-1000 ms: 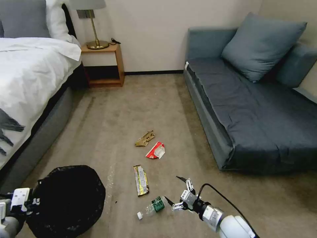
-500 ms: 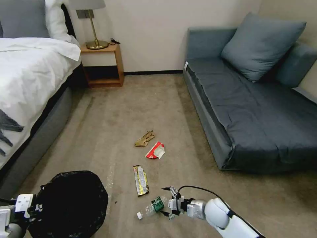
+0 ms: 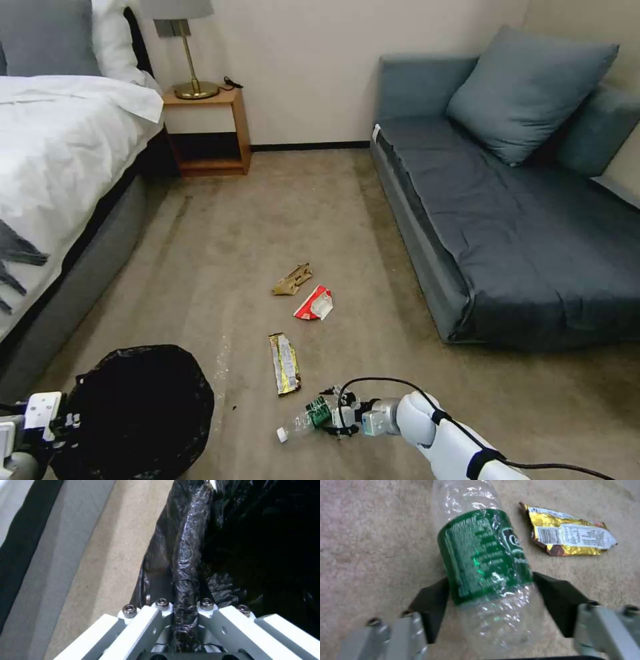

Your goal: Pick up the trash bin, then pick up the garbage on the floor and place it into the trash bin.

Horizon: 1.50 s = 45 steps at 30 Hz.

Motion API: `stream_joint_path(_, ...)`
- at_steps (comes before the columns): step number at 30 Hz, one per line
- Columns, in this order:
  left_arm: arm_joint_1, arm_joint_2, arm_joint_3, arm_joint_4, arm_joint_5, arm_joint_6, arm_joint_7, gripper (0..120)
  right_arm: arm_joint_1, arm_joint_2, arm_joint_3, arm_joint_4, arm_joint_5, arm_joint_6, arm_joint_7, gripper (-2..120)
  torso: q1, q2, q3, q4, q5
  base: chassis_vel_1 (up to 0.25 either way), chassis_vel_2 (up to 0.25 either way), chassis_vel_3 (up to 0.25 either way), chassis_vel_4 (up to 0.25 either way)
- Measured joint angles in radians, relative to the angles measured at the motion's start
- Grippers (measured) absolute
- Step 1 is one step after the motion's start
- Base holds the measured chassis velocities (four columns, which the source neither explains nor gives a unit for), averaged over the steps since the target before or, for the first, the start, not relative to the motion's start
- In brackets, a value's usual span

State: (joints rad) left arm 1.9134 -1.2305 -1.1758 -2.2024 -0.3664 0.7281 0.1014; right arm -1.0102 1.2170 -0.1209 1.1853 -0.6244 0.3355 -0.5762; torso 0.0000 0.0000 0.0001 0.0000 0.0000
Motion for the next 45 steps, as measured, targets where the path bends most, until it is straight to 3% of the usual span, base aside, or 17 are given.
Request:
stream_joint_path(7, -0.007, 0.004, 0.003, -0.005, -0.006, 0.006, 0.0, 2, 0.006, 0.004, -0.003, -0.008, 0.006, 0.0, 0.0, 40, 0.0, 0.0, 0.0, 0.0, 0.0, 0.0, 0.0, 0.0, 0.0)
stream_joint_path(17, -0.013, 0.004, -0.007, 0.0, -0.021, 0.007, -0.001, 2, -0.009, -0.023, 0.031, 0.039, 0.055, 0.017, -0.004, 23, 0.0, 0.0, 0.0, -0.0001, 0.0001, 0.0, 0.0, 0.0, 0.0)
stream_joint_path(24, -0.034, 0.02, -0.008, 0.029, -0.038, 0.008, -0.001, 2, -0.086, -0.11, 0.115, 0.236, 0.332, -0.019, -0.012, 23, 0.0, 0.0, 0.0, -0.0002, 0.0001, 0.0, 0.0, 0.0, 0.0)
stream_joint_path(29, -0.041, 0.028, -0.006, 0.033, -0.046, 0.008, -0.001, 2, -0.177, -0.133, 0.161, 0.476, 0.593, -0.126, 0.062, 23, 0.0, 0.0, 0.0, -0.0002, 0.0, 0.0, 0.0, 0.0, 0.0)
stream_joint_path(31, -0.041, 0.03, -0.004, 0.031, -0.047, 0.008, -0.001, 2, -0.194, -0.129, 0.123, 0.57, 0.678, -0.169, 0.116, 23, 0.0, 0.0, 0.0, -0.0003, -0.0002, 0.0, 0.0, 0.0, 0.0)
stream_joint_path(32, -0.041, 0.03, -0.004, 0.031, -0.047, 0.008, -0.001, 2, -0.194, -0.129, 0.123, 0.57, 0.678, -0.169, 0.116, 23, 0.0, 0.0, 0.0, -0.0003, -0.0002, 0.0, 0.0, 0.0, 0.0)
stream_joint_path(36, -0.04, 0.021, 0.005, 0.009, -0.047, 0.008, -0.005, 2, -0.146, -0.071, -0.044, 0.66, 0.719, -0.215, 0.271, 23, 0.0, 0.0, 0.0, 0.0, -0.0001, 0.0, 0.0, 0.0, 0.0)
stream_joint_path(40, -0.034, 0.005, 0.012, -0.009, -0.047, 0.008, -0.009, 2, -0.07, -0.008, -0.155, 0.628, 0.72, -0.228, 0.359, 23, 0.0, 0.0, 0.0, 0.0002, -0.0002, 0.0, 0.0, 0.0, 0.0)
stream_joint_path(45, -0.032, -0.009, 0.013, -0.032, -0.046, 0.008, -0.011, 2, 0.027, 0.07, -0.284, 0.578, 0.734, -0.266, 0.397, 23, 0.0, 0.0, 0.0, 0.0003, -0.0002, 0.0, 0.0, 0.0, 0.0)
